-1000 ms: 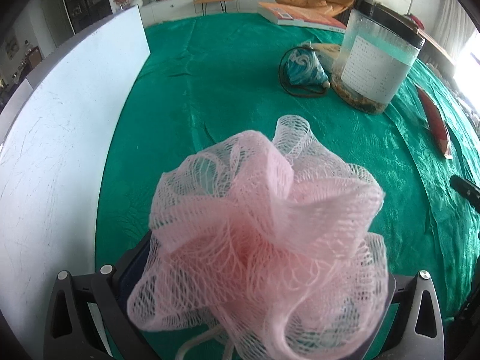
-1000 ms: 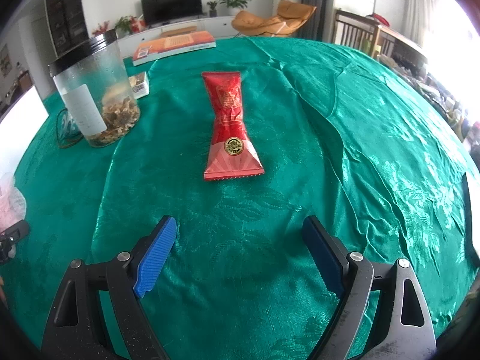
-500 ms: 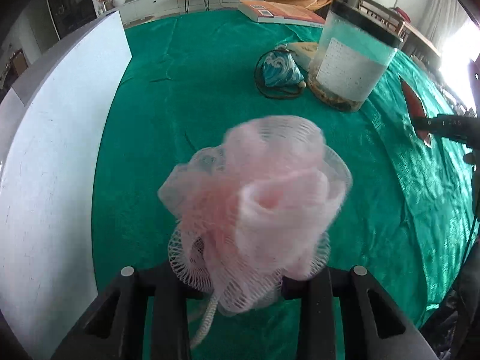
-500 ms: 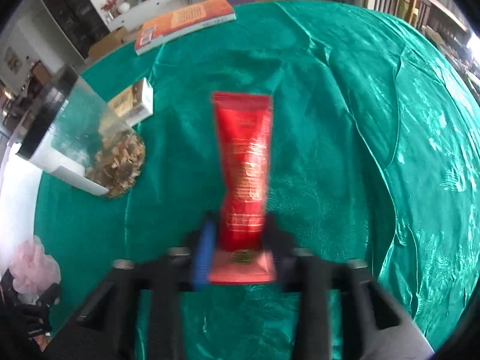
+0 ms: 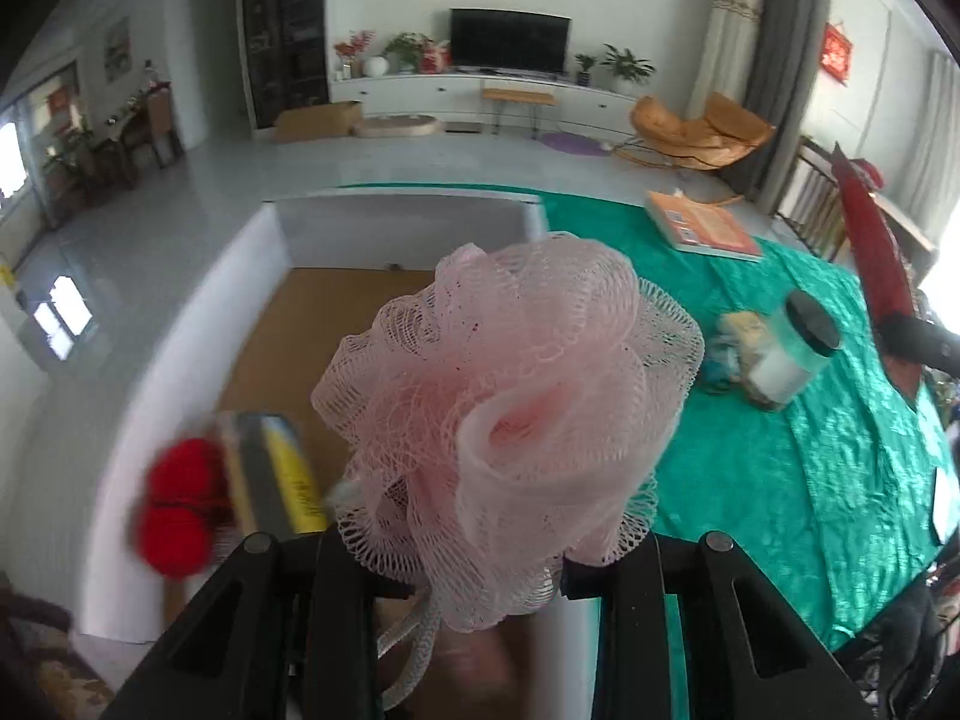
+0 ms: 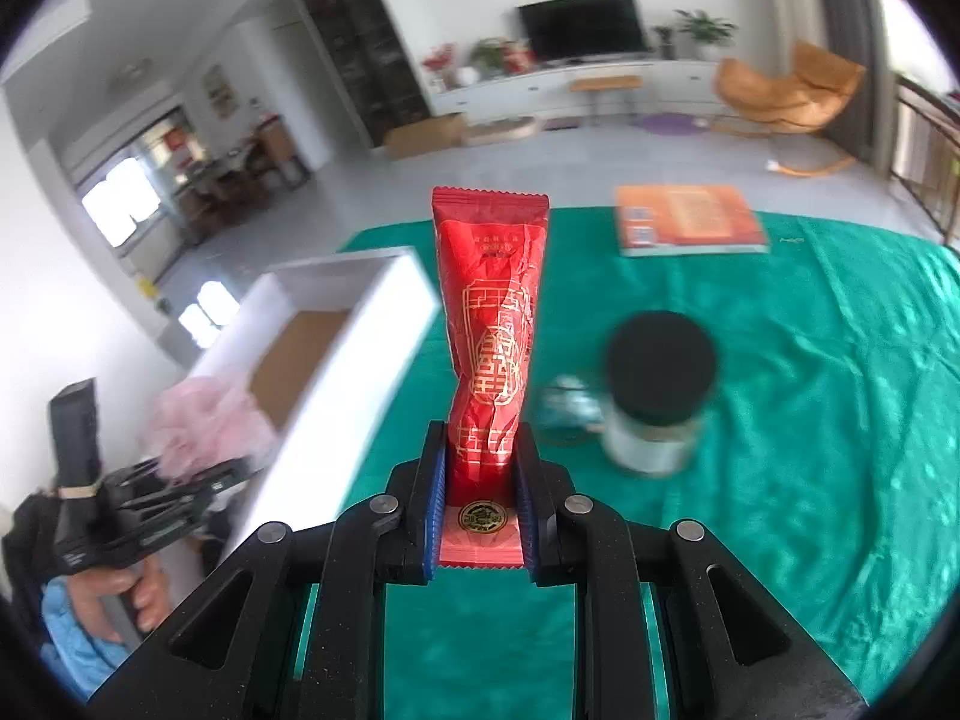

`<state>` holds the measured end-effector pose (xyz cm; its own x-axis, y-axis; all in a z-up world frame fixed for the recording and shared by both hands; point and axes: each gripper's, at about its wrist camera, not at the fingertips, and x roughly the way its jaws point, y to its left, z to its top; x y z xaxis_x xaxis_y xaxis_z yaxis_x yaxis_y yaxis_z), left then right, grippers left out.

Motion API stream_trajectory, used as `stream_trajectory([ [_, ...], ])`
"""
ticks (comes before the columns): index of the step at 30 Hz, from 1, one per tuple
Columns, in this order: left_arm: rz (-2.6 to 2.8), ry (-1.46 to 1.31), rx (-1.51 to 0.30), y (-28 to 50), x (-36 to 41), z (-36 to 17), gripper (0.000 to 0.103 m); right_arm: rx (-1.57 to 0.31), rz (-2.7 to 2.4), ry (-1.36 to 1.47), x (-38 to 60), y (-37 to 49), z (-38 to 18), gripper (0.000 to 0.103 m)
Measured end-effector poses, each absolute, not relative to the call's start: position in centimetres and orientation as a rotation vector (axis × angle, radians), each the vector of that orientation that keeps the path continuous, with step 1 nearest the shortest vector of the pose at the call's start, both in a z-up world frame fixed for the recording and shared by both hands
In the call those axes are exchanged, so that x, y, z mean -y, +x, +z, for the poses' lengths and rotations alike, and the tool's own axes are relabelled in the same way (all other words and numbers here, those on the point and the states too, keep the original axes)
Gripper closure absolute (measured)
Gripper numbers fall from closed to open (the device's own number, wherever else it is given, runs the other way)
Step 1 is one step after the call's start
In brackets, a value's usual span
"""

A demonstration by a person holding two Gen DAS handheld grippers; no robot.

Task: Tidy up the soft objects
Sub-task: 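Carry the loofah and red packet over the white box and open both tools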

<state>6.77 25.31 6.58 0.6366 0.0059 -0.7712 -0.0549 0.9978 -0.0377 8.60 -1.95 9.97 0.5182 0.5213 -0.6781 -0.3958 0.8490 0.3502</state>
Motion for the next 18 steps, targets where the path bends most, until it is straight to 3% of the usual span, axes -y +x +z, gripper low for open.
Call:
stream_trajectory([
  [1,0.099,-0.043,-0.884,6.2,-27.2,6.8,0.060,-0.874,0.621,0.156,-0.8,8.3,10.1,0.081],
  [2,0.155,-0.033,-0.885,5.7,-28.8,6.8,0.041,-0.886,0.686,0.152,-3.6,7.9,10.1,0.081],
  [3,0.210,-0.026,-0.880,5.2,-30.2,6.7,0.028,-0.903,0.750,0.149,-6.1,7.7,10.0,0.081],
  [4,0.266,-0.020,-0.865,4.6,-31.4,6.5,0.007,-0.922,0.808,0.153,-8.3,7.4,9.7,0.077],
  [5,0.310,-0.018,-0.843,3.9,-32.3,6.3,0.000,-0.945,0.872,0.172,-10.2,7.2,9.4,0.054],
  [6,0.341,-0.023,-0.827,3.3,-33.0,6.0,0.000,-0.963,0.912,0.192,-11.3,7.1,9.0,0.016],
  [14,0.199,-0.149,-0.821,4.9,-29.9,4.1,0.000,-0.861,0.671,0.093,-3.9,7.2,5.5,0.016],
  [18,-0.003,-0.124,-0.803,6.3,-22.9,5.1,0.000,-0.886,0.380,0.025,3.9,6.6,-1.3,0.016],
])
